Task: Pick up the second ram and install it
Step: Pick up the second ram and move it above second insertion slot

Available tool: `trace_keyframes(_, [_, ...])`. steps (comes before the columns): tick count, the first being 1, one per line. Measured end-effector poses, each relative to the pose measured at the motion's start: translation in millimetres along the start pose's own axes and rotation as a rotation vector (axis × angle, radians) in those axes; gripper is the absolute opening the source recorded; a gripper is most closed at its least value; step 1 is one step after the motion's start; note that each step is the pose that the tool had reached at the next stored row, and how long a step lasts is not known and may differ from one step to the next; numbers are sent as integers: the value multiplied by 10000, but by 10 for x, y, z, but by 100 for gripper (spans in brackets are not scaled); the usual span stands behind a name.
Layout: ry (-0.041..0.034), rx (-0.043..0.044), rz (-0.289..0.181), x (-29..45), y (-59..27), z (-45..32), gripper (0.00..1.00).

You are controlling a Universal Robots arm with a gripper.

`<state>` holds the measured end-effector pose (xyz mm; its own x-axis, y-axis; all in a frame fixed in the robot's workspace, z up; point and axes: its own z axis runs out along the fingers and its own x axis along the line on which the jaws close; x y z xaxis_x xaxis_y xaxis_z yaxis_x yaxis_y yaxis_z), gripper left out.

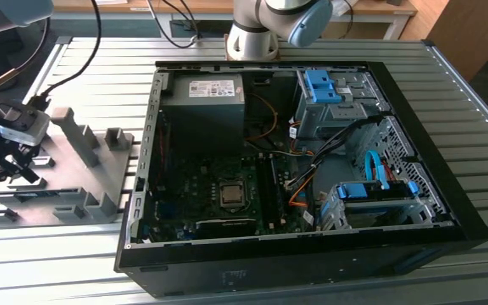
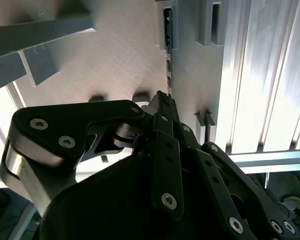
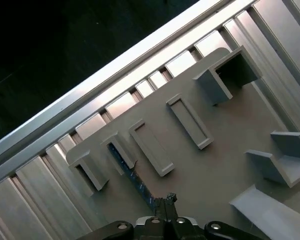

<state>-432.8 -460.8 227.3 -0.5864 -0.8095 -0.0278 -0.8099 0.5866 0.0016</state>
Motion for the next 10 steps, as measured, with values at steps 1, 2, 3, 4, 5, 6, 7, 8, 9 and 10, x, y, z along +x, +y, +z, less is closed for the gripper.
trace_keyframes(1, [0, -3, -82, 0, 0, 0, 10])
trace_keyframes(2, [0, -5, -164, 0, 0, 0, 10])
trace_keyframes(3, [1, -7, -247, 0, 0, 0, 10])
trace_keyframes(4, [1, -9, -329, 0, 0, 0, 10])
trace_keyframes(5, [1, -12, -410, 0, 0, 0, 10])
trace_keyframes(6, [1, -14, -490, 0, 0, 0, 10])
trace_keyframes(7, [1, -16, -575, 0, 0, 0, 10])
trace_keyframes(8, [1, -19, -658, 0, 0, 0, 10])
trace_keyframes(9, [1, -21, -736, 0, 0, 0, 10])
trace_keyframes(10, [1, -23, -820, 0, 0, 0, 10])
